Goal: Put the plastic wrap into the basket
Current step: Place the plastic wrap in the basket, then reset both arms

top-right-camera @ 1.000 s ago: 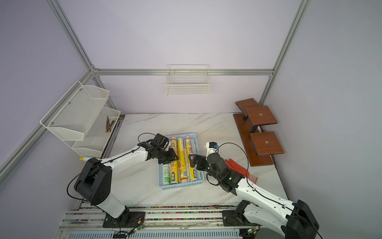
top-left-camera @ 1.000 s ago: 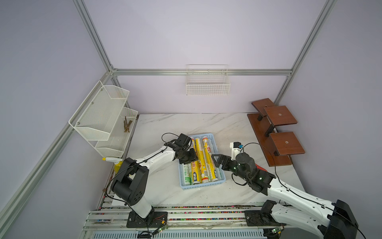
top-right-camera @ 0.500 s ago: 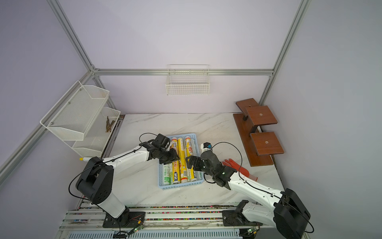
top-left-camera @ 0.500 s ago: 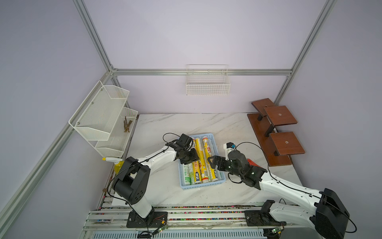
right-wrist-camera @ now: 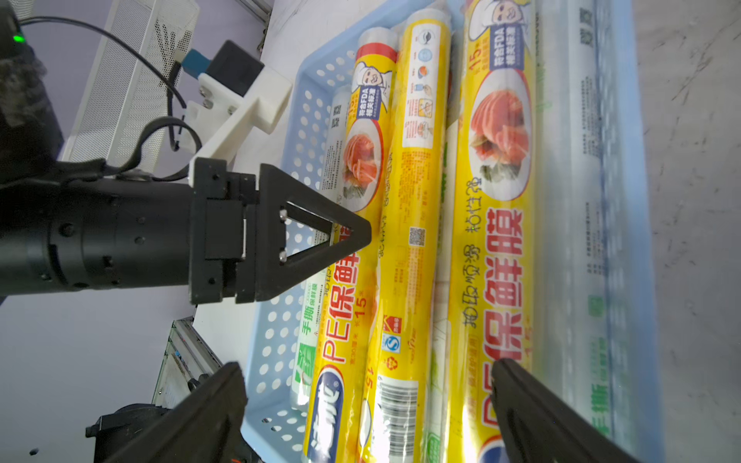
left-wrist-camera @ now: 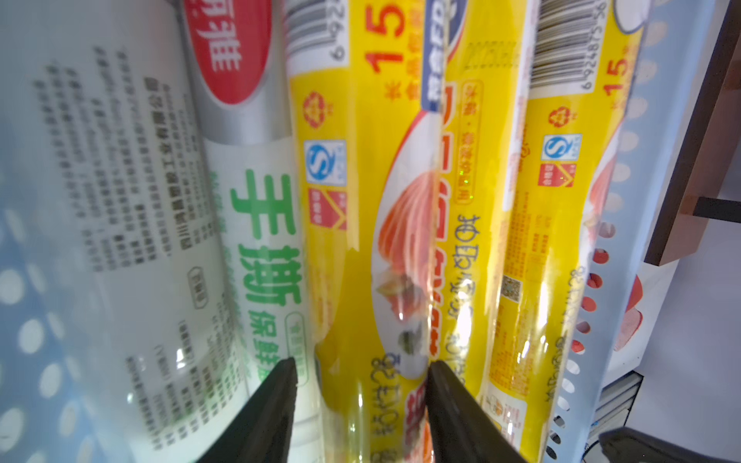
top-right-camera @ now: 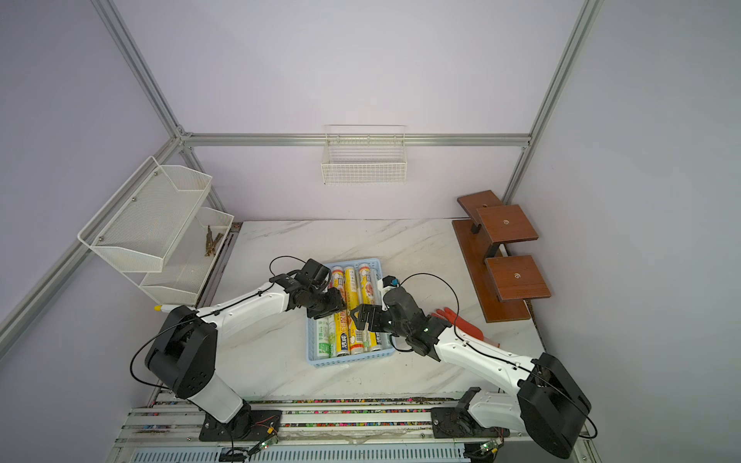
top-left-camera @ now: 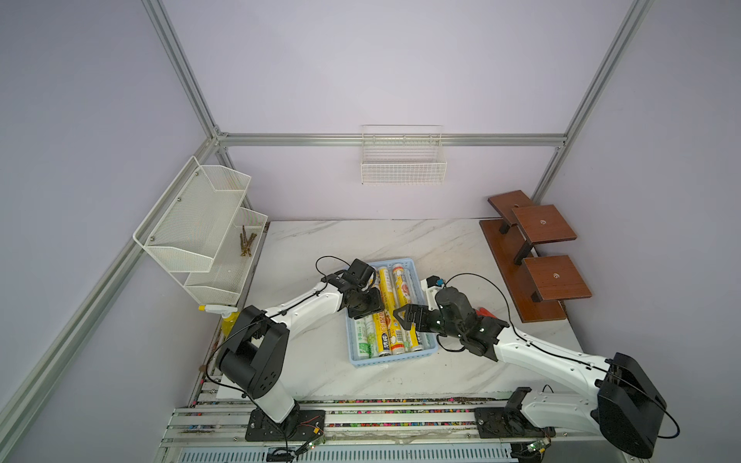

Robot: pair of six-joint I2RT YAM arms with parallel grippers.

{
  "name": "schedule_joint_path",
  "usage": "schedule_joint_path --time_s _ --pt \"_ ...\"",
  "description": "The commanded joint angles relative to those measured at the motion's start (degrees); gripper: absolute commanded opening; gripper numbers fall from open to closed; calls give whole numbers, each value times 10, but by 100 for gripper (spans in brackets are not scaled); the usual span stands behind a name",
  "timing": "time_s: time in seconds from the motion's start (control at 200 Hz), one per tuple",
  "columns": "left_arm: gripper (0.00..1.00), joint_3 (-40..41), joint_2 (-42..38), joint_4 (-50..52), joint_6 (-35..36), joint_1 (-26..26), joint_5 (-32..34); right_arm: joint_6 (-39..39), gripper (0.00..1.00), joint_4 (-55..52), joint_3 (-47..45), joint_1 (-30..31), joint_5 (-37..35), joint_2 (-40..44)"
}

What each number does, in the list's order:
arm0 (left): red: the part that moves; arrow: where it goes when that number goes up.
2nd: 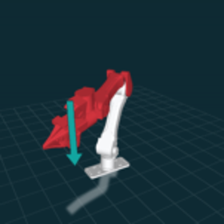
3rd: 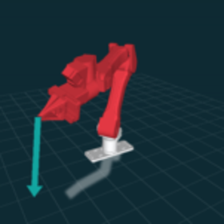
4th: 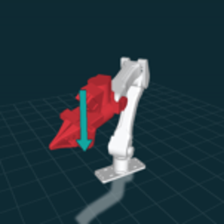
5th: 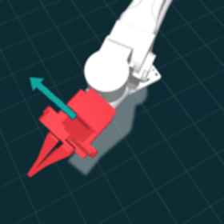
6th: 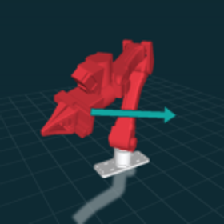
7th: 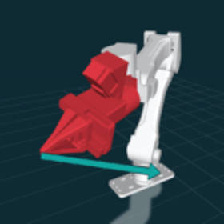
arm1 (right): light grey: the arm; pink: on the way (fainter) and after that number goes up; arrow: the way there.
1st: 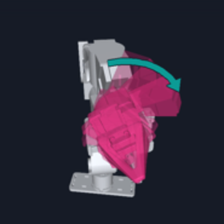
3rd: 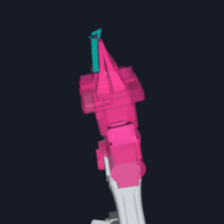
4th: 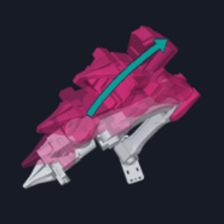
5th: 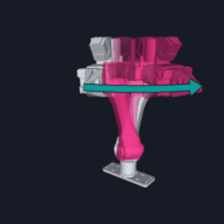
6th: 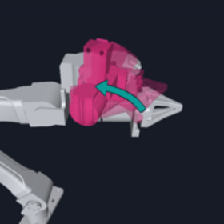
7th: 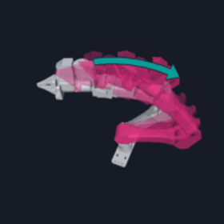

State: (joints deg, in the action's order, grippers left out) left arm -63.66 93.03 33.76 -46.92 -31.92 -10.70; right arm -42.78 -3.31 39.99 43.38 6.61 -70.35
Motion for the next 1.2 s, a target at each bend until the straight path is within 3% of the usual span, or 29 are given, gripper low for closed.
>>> schedule_joint_path --time_s 0.0,0.2,0.425,0.66,0.78,0.865,0.98,1.085,1.195 --pt "57 -26 -43 35 15 -1 37 17 100 -11 13 -3 -44 30" --pt "59 -16 -100 44 23 -2 82 44 100 -42 2 -3 -174 112" --pt "62 19 -205 27 47 -2 171 140 100 -61 -29 -5 -384 233" --pt "68 86 -315 -8 80 -1 303 268 99 38 -112 -25 -556 311" --pt "73 142 -370 -54 136 -1 380 324 99 131 -170 -66 -584 302" --pt "89 186 -396 -103 183 0 463 366 100 214 -208 -107 -557 266" --pt "100 212 -398 -148 263 22 508 358 100 267 -218 -161 -513 191" --pt "100 220 -368 -181 280 66 559 374 100 327 -219 -206 -464 112" --pt "100 259 -320 -283 318 128 550 383 100 408 -222 -238 -427 37"
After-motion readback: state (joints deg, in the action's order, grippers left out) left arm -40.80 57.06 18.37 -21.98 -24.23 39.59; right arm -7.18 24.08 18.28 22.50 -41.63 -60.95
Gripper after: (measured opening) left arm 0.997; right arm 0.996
